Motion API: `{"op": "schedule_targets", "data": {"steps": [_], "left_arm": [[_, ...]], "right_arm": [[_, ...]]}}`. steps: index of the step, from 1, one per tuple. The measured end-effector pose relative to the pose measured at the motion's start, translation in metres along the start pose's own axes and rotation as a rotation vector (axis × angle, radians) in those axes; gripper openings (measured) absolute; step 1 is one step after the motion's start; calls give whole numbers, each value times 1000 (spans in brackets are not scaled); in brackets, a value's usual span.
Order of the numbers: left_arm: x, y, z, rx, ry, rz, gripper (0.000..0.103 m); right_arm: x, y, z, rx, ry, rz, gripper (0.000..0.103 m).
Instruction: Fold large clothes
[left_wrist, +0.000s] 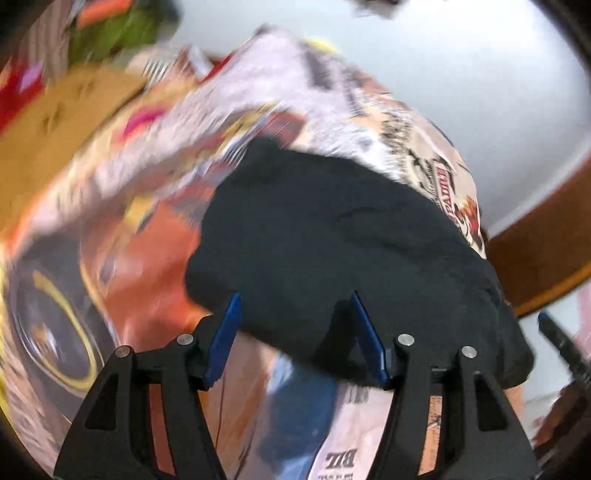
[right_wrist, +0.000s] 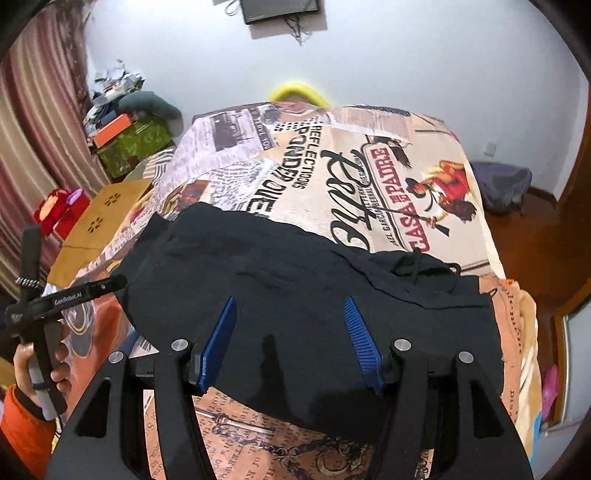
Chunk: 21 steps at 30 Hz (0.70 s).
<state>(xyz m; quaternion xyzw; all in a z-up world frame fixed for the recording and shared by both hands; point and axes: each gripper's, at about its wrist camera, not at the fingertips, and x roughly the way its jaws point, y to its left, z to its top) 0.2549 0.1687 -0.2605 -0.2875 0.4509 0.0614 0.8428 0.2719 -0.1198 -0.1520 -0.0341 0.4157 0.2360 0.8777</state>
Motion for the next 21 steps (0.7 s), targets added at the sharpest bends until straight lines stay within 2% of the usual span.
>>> {"op": "schedule_targets", "data": {"steps": [7, 8, 10, 16, 21], "left_arm": [[19, 34, -4, -210, 88, -252, 63], [24, 37, -4, -242, 101, -277, 66], [33, 41, -3, -292, 111, -320, 66], [54, 38, 12, -318, 86, -333, 69], [69, 23, 23, -293, 48, -224, 71]], "right_arm": [[42, 9, -11, -15, 119, 1, 57], [49, 8, -14, -7, 139, 8, 57], [56, 9, -20, -5, 150, -1, 57], [55, 19, -25, -38, 138, -25, 65], [55, 20, -24, -35, 143, -35, 66]]}}
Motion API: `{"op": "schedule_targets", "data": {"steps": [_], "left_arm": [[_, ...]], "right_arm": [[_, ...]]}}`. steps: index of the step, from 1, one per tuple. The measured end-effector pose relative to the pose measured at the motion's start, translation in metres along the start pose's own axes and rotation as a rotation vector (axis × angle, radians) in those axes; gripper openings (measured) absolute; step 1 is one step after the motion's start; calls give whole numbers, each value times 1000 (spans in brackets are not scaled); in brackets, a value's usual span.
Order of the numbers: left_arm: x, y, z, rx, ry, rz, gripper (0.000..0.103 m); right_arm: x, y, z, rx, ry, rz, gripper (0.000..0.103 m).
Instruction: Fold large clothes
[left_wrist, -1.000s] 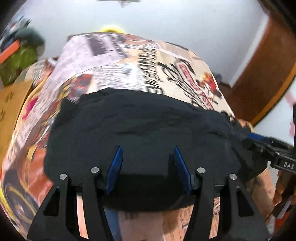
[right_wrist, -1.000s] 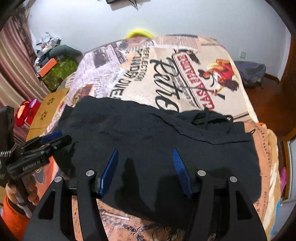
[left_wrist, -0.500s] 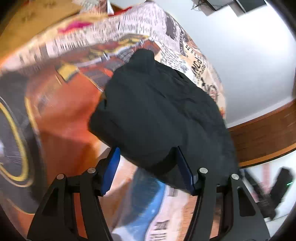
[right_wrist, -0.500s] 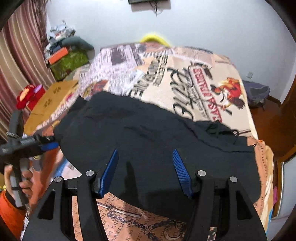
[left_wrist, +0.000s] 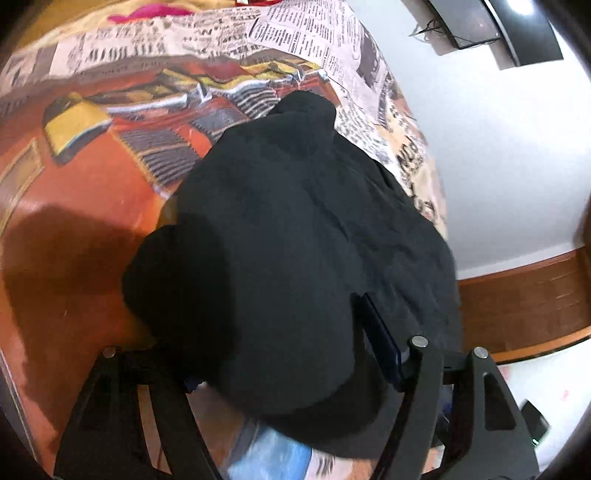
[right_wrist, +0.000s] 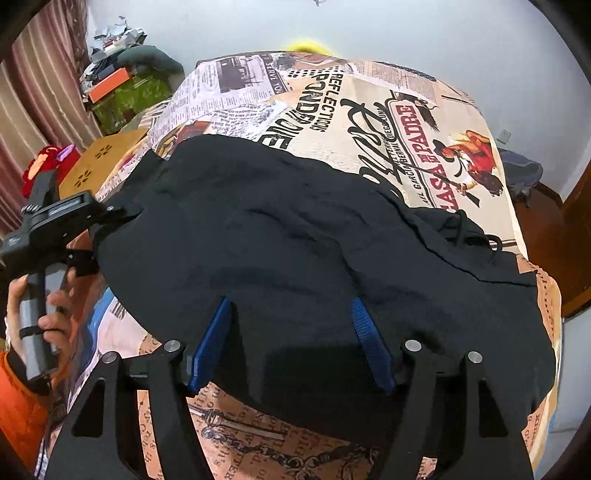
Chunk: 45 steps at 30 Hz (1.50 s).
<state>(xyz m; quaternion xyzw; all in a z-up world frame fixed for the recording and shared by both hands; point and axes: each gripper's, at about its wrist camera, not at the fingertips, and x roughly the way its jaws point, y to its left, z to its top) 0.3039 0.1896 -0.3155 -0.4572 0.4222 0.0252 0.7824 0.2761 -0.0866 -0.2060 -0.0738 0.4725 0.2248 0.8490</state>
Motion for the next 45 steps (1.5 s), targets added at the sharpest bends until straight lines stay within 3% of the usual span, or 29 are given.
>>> {"op": "schedule_targets", "data": {"steps": [3, 5, 8, 11, 18, 24, 28, 32, 38, 41, 45], "left_arm": [[3, -7, 1, 20, -39, 75, 57], [-4, -10, 1, 17, -55, 85, 45], [-23, -16, -2, 43, -81, 95, 35], [-53, -31, -7, 109, -152, 122, 31], [-164, -78, -25, 310, -454, 177, 28], [-225, -119, -44, 488, -620, 204, 28], [-226, -140, -58, 578, -617, 190, 27], [-201, -156, -72, 639, -534, 169, 27], [-181, -189, -98, 763, -477, 150, 27], [-163, -204, -114, 814, -429, 147, 27], [-122, -220, -145, 895, -313, 148, 27]], "right_arm": [[-3, 1, 0, 2, 12, -6, 66], [-6, 3, 0, 3, 23, -1, 66], [-9, 4, 1, 3, 42, 21, 66], [-15, 8, 5, 16, 41, 55, 65], [-38, 42, 17, 11, -51, 135, 65], [-15, 94, 16, -58, -17, 224, 65], [17, 116, 16, -88, 55, 264, 66], [29, 126, 15, -162, 90, 232, 67], [-15, 74, 2, -27, 66, 324, 64], [-45, 32, -18, 41, 5, 249, 64], [-76, -28, -50, 115, -14, 64, 65]]}}
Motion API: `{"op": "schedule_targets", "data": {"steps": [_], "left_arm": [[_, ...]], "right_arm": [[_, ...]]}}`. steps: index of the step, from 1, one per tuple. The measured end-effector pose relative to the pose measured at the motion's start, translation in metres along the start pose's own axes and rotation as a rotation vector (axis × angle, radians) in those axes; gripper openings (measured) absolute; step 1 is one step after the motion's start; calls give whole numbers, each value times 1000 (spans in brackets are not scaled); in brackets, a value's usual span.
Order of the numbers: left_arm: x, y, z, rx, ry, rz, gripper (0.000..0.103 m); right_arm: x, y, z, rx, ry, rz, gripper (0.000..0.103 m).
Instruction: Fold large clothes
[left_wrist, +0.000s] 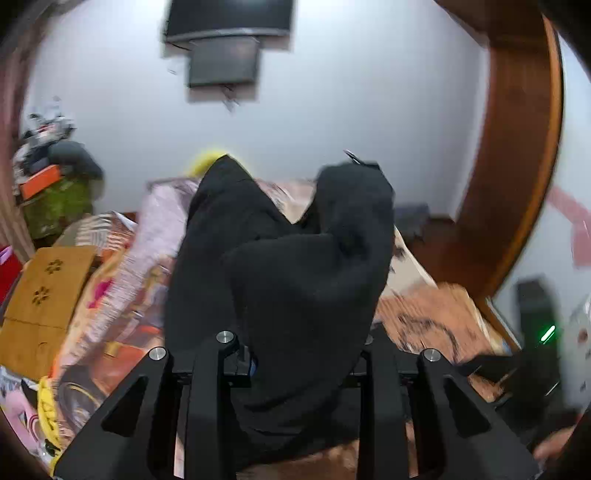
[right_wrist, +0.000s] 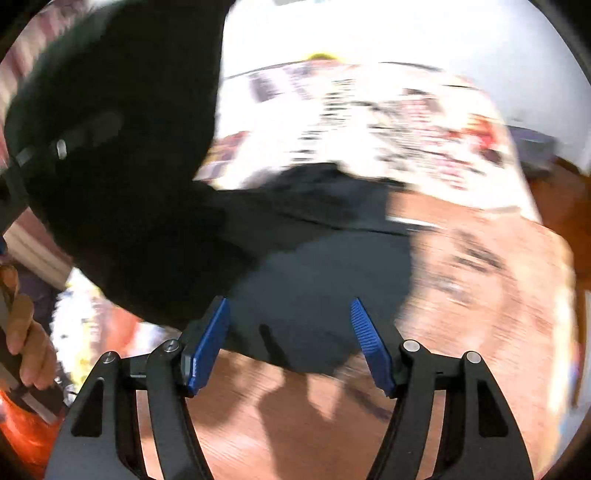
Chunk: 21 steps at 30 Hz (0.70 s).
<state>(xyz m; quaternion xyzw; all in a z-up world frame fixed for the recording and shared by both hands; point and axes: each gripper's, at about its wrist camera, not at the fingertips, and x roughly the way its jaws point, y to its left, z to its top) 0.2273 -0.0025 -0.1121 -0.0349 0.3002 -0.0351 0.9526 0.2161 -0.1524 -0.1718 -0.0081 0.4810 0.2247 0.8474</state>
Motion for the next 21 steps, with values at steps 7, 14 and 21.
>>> {"op": "schedule_targets", "data": {"steps": [7, 14, 21], "left_arm": [[67, -53, -45, 85, 293, -76, 33], [57, -68, -49, 157, 358, -143, 68], [5, -55, -38, 144, 301, -215, 70]], "right_arm": [[-30, -59, -36, 151, -2, -39, 65], [-49, -65, -32, 181, -57, 4, 65], [-57, -40, -7, 118, -125, 63, 65]]}}
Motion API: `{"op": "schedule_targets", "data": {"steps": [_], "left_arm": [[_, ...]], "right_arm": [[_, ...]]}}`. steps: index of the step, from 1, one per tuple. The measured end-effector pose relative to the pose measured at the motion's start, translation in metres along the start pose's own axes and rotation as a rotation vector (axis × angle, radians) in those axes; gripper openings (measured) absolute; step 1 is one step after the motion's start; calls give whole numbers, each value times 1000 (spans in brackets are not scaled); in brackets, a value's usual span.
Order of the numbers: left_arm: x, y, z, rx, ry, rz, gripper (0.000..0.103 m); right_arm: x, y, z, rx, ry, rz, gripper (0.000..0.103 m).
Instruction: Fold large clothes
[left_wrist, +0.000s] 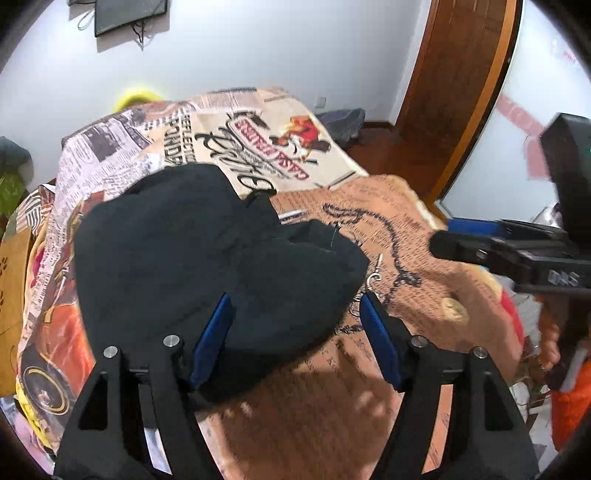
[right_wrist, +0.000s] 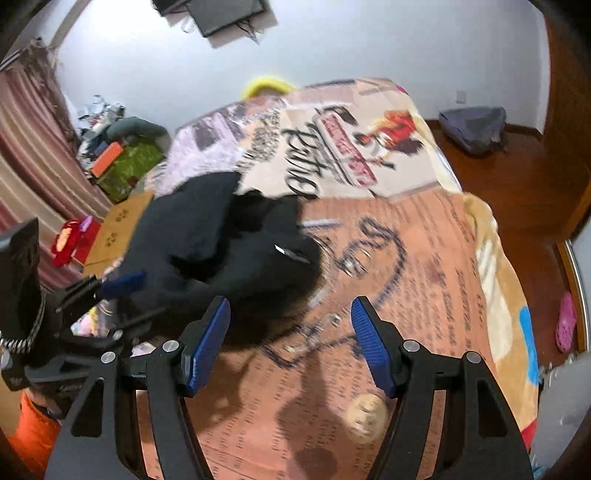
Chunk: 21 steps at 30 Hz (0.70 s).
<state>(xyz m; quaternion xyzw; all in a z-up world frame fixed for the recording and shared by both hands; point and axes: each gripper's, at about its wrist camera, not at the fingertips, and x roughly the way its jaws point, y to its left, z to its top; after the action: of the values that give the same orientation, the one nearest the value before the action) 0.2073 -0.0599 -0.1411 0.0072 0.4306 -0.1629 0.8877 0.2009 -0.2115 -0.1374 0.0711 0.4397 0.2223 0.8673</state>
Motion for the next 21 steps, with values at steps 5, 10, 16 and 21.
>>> {"op": "schedule_targets", "data": {"steps": [5, 10, 16, 21], "left_arm": [[-43, 29, 2, -25, -100, 58, 81], [-52, 79, -2, -96, -116, 169, 93], [-18, 118, -27, -203, -7, 145, 92], [11, 127, -48, -308, 23, 56, 94]], "right_arm": [[11, 42, 18, -82, -19, 67, 65], [38, 78, 23, -142, 0, 142, 70], [87, 66, 11, -80, 104, 116, 72], [113, 30, -7, 51, 189, 163, 72]]}}
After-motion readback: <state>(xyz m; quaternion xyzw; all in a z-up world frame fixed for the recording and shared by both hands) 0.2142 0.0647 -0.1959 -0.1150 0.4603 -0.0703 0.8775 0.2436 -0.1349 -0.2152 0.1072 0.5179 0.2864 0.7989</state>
